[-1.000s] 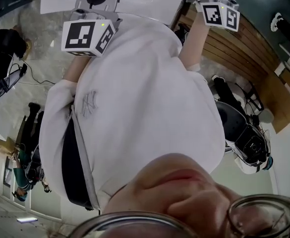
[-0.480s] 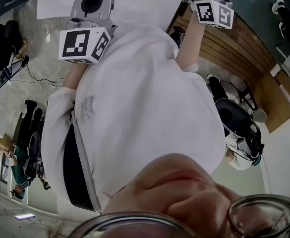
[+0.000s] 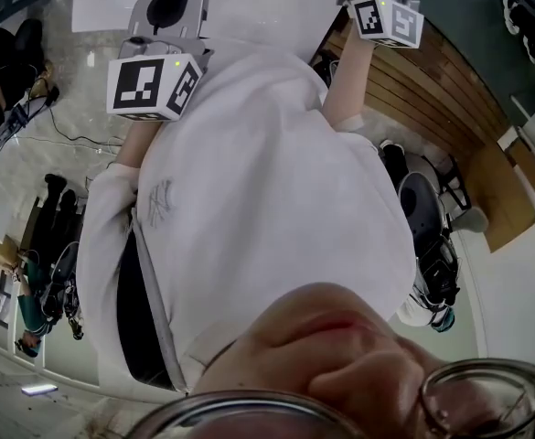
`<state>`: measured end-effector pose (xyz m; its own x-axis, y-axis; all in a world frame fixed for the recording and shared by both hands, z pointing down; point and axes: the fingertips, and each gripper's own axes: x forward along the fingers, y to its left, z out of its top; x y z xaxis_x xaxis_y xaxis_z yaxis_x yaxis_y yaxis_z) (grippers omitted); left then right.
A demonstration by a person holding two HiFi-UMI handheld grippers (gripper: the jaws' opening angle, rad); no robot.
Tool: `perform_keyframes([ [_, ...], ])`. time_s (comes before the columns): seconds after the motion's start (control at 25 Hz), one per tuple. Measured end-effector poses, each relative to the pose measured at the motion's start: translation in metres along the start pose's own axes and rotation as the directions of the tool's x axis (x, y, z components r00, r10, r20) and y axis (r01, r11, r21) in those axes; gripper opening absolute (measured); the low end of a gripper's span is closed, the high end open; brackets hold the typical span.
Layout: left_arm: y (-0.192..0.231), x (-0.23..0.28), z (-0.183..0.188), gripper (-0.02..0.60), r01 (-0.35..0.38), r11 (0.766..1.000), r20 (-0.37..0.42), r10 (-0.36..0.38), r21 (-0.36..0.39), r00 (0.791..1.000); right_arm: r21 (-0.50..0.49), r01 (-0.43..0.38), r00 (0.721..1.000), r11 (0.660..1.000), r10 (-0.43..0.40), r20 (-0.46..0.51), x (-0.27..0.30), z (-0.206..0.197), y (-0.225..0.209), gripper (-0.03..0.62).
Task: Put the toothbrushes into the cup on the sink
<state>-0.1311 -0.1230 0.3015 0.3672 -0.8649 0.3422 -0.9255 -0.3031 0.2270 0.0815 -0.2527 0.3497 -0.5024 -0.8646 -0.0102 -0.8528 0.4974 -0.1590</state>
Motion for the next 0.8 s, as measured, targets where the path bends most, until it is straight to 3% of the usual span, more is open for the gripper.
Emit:
perform_keyframes([
  [0.32,0.0,-0.001,-0.001,0.005,0.011,1.0,0.0,-0.011,0.001,1.0,0.014,0.031,0.997,0.999,-0.03,-0.068,-0.003,-0.03,-0.002,0.012],
  [0.6,0.001,-0.005,0.002,0.005,0.011,1.0,0.009,-0.011,0.008,1.0,-0.095,0.026,0.98,0.995,-0.045,-0.194,-0.006,-0.051,0.004,0.014],
  [0.8,-0.001,-0.005,0.001,0.005,0.015,1.0,0.013,-0.015,0.01,1.0,-0.118,0.025,0.963,0.993,-0.056,-0.265,-0.007,-0.065,0.003,0.014],
])
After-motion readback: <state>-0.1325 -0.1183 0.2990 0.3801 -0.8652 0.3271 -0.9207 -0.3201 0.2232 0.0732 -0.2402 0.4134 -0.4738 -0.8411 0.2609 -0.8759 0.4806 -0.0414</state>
